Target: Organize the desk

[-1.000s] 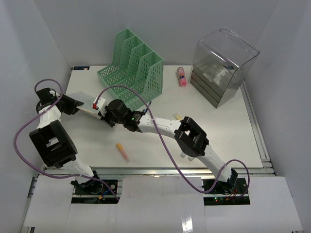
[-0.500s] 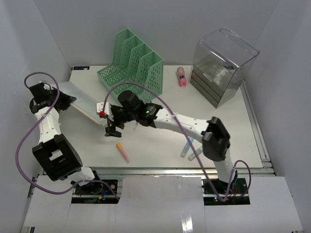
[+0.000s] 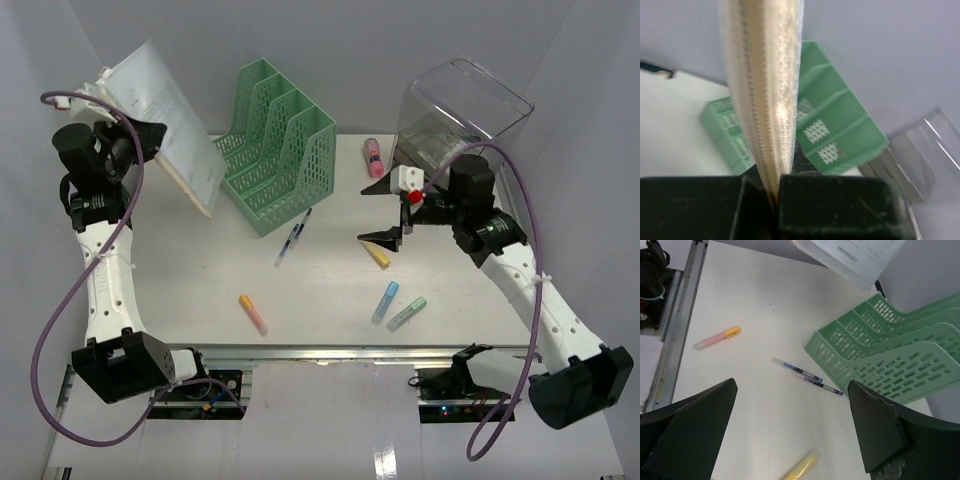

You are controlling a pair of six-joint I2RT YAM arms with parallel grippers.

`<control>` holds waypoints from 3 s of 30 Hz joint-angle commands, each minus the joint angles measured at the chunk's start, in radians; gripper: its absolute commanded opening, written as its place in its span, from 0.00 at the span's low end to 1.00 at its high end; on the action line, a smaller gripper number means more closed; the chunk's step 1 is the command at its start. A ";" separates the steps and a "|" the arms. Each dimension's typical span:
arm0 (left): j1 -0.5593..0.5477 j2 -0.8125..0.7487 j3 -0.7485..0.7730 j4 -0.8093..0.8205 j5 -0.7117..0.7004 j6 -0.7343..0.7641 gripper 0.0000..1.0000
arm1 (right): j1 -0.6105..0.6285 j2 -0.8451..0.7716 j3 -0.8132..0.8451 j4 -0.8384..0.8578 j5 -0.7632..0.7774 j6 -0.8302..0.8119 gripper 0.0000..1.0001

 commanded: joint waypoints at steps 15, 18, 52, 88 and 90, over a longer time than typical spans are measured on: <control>-0.247 0.088 0.089 0.207 0.300 0.531 0.00 | -0.458 -0.254 -0.420 -0.001 -0.451 -0.081 0.91; -0.253 0.127 0.102 0.241 0.323 0.531 0.00 | -0.459 -0.253 -0.421 -0.003 -0.451 -0.081 0.91; -0.275 0.624 0.062 1.059 0.519 0.340 0.00 | -0.502 -0.189 -0.409 -0.008 -0.455 -0.062 0.91; -0.250 0.243 -0.148 0.749 0.090 0.331 0.98 | -0.512 -0.227 -0.476 0.132 -0.292 0.088 0.95; -0.248 0.155 -0.218 0.712 0.017 0.250 0.98 | -0.511 -0.231 -0.482 0.173 -0.198 0.147 0.95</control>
